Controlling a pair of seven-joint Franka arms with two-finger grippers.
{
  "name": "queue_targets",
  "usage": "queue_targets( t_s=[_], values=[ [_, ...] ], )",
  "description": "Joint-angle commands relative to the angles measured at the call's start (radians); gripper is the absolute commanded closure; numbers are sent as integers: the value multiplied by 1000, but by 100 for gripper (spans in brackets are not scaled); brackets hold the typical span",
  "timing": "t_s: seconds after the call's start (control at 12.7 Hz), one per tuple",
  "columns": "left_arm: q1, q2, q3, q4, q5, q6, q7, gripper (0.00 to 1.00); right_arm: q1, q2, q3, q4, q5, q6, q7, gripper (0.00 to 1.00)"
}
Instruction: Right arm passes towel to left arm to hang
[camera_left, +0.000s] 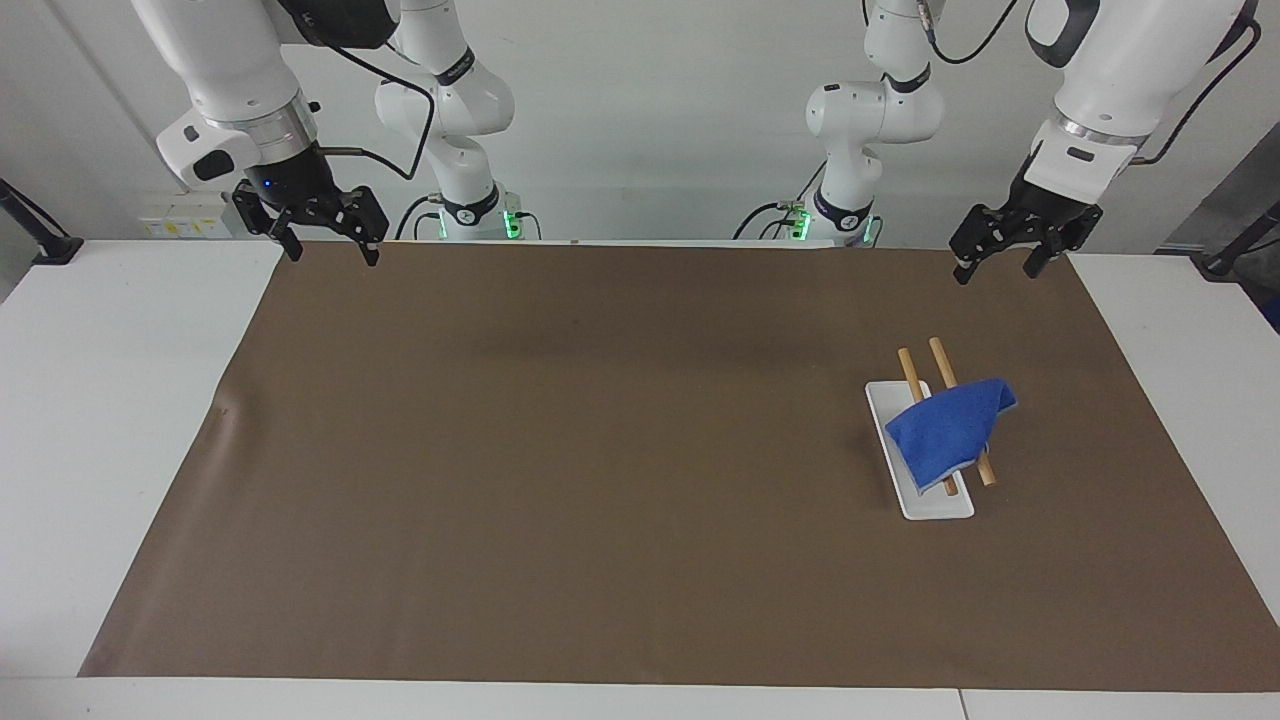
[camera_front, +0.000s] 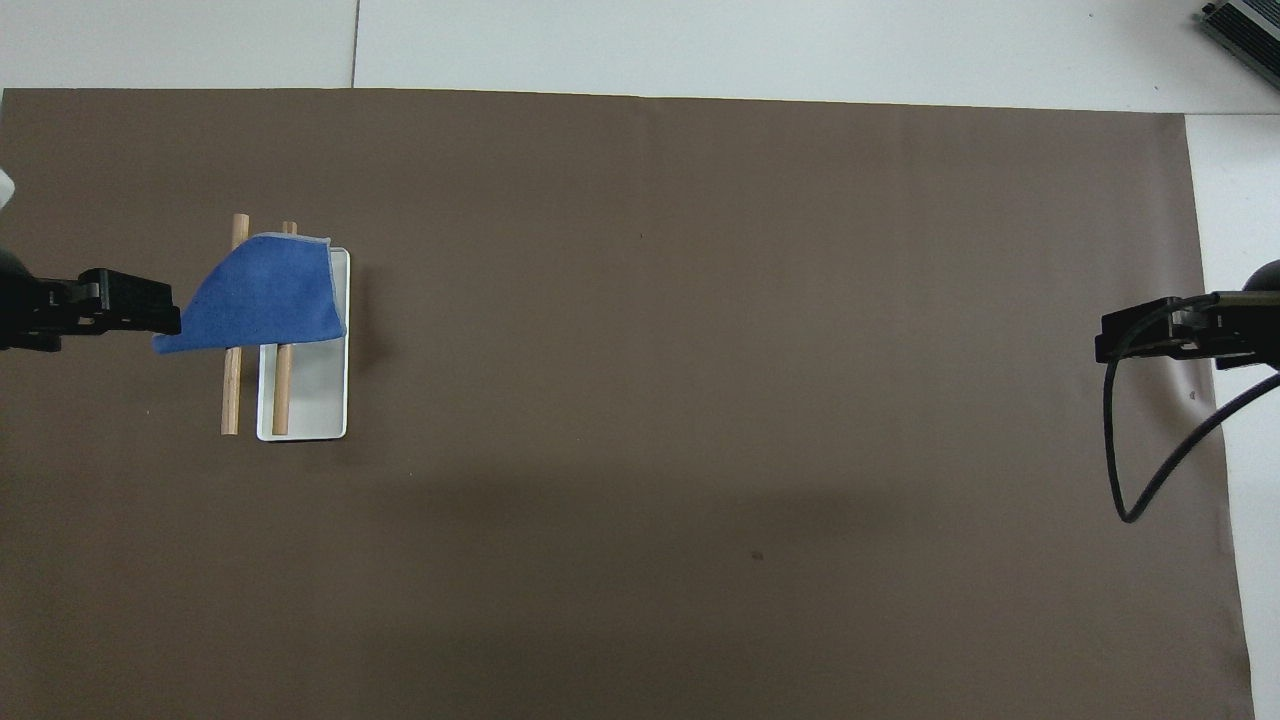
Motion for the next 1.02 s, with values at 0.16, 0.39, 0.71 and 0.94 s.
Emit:
queue_targets(
  t_s=[0.16,0.39,0.71,0.94],
  values=[
    [-3,11,3,39,17,-45,-2,0,-10,-5,10,10,-18,-20,-30,0],
    [-3,11,3,39,43,-48,-2,0,-10,-4,10,10,-18,-20,-30,0],
    [-3,11,0,37,67,-49,-1,0,-10,-5,10,8,-18,-20,-30,0],
    [-3,9,0,37,69,-49,-1,0,-10,-5,10,8,-18,-20,-30,0]
  ],
)
